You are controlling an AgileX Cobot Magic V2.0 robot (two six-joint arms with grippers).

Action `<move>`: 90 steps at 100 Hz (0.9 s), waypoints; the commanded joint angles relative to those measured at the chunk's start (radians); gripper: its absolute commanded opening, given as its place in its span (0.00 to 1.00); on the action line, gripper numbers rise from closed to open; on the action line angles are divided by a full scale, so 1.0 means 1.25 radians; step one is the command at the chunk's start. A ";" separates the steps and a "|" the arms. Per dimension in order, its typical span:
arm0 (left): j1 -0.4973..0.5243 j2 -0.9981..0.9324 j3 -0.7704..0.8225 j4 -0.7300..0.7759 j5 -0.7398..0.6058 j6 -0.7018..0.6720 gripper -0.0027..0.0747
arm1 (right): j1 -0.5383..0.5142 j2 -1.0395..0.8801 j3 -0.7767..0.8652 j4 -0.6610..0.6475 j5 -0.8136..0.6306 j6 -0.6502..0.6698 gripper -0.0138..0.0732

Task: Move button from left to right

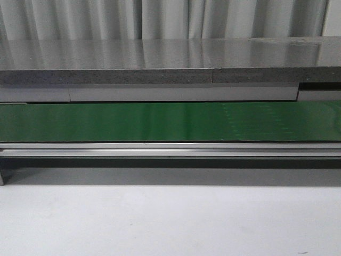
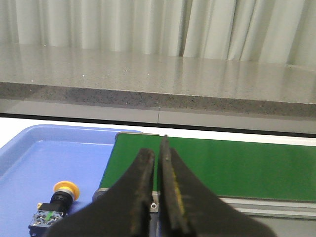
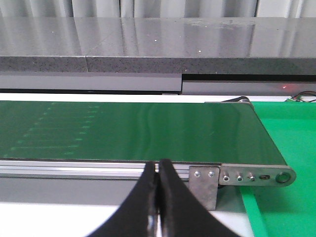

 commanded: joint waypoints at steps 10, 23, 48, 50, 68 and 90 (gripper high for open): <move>-0.006 0.081 -0.148 -0.012 0.042 -0.010 0.04 | 0.001 -0.014 0.001 -0.007 -0.068 -0.002 0.08; -0.006 0.182 -0.259 -0.012 0.146 -0.010 0.04 | 0.001 -0.014 0.001 -0.007 -0.068 -0.002 0.08; -0.006 0.418 -0.487 -0.009 0.379 -0.010 0.04 | 0.001 -0.014 0.001 -0.007 -0.068 -0.002 0.08; -0.006 0.430 -0.501 -0.009 0.394 -0.010 0.04 | 0.001 -0.014 0.001 -0.007 -0.068 -0.002 0.08; -0.006 0.545 -0.555 -0.024 0.425 -0.010 0.04 | 0.001 -0.014 0.001 -0.007 -0.068 -0.002 0.08; -0.006 0.631 -0.556 -0.026 0.425 -0.010 0.04 | 0.001 -0.014 0.001 -0.007 -0.068 -0.002 0.08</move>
